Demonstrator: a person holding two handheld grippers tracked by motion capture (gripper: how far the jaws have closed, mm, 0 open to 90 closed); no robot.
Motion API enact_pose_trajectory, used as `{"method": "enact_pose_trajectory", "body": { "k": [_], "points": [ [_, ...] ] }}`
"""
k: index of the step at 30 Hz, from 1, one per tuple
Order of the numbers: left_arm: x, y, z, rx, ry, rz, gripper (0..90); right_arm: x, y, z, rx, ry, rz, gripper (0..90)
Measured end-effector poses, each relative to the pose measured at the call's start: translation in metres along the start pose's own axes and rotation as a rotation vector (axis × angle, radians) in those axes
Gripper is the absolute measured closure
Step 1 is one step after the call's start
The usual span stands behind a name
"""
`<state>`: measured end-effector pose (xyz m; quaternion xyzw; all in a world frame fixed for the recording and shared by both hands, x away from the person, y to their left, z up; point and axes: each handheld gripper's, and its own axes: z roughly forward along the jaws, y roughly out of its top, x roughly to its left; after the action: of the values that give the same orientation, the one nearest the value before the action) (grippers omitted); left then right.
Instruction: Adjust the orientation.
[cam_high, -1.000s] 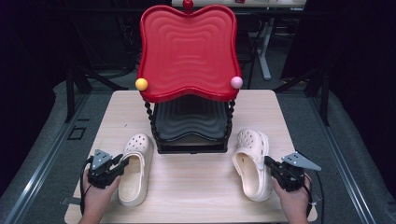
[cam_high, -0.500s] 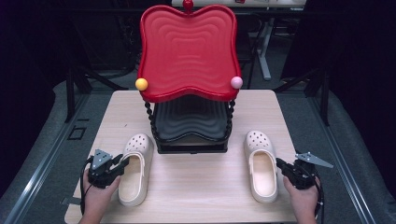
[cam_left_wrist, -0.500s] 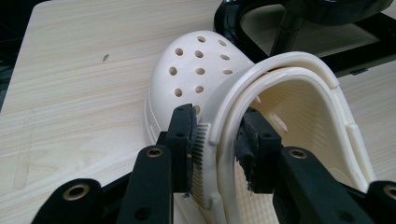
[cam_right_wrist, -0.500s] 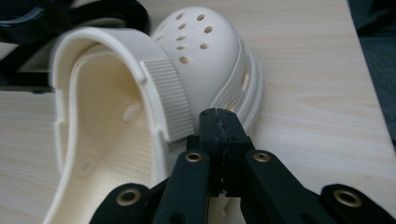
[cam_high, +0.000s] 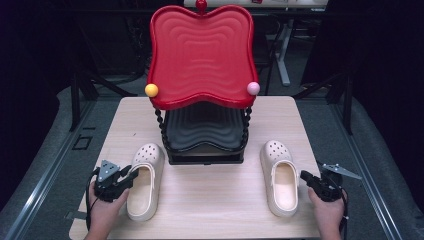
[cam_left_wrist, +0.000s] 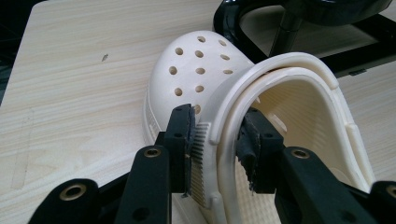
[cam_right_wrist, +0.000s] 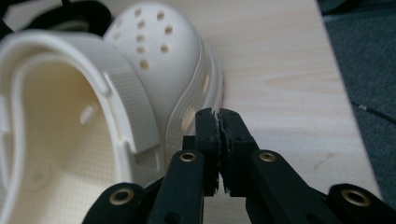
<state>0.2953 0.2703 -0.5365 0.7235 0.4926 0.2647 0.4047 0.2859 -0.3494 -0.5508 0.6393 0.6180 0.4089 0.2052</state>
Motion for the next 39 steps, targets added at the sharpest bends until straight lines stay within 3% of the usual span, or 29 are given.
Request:
{"method": "enact_pose_trajectory", "body": {
  "k": [2,4,7,8,14,17,25,28,29,33,34,39],
  "points": [
    [0.000,0.000,0.000,0.000,0.000,0.000,66.7,0.000,0.001,-0.003,-0.022,0.006,0.005,86.1],
    [0.000,0.000,0.000,-0.003,0.000,-0.002,66.7,0.007,0.006,-0.016,-0.112,0.026,-0.006,85.3],
    [0.000,0.000,0.000,0.000,0.001,-0.003,66.6,0.012,0.008,-0.020,-0.149,0.043,-0.015,85.4],
    [0.000,0.000,0.000,-0.001,0.001,-0.003,66.0,0.022,0.012,-0.023,-0.165,0.060,-0.058,87.5],
    [0.000,-0.001,0.001,-0.003,-0.007,-0.011,64.2,0.037,0.015,-0.015,-0.146,0.047,-0.121,89.4],
    [0.001,-0.001,0.000,-0.002,-0.006,-0.014,63.1,0.034,0.016,-0.012,-0.145,0.040,-0.102,89.5],
    [0.001,-0.001,0.000,-0.004,-0.004,-0.015,62.6,0.036,0.014,-0.013,-0.152,0.022,-0.122,89.0],
    [0.001,-0.001,-0.001,-0.003,-0.007,-0.018,62.3,0.039,0.014,-0.017,-0.164,0.020,-0.149,84.3],
    [0.001,-0.001,-0.001,-0.003,-0.008,-0.019,62.1,0.042,0.013,-0.020,-0.170,-0.001,-0.187,78.1],
    [0.001,-0.001,-0.002,-0.009,-0.011,-0.022,62.1,0.047,0.010,-0.023,-0.170,-0.027,-0.239,72.7],
    [0.001,-0.001,-0.003,-0.011,-0.010,-0.028,61.9,0.050,0.009,-0.023,-0.162,-0.032,-0.262,70.0],
    [0.001,-0.001,-0.003,-0.010,-0.013,-0.042,61.1,0.054,0.006,-0.015,-0.105,-0.038,-0.289,65.9]
  ]
}}
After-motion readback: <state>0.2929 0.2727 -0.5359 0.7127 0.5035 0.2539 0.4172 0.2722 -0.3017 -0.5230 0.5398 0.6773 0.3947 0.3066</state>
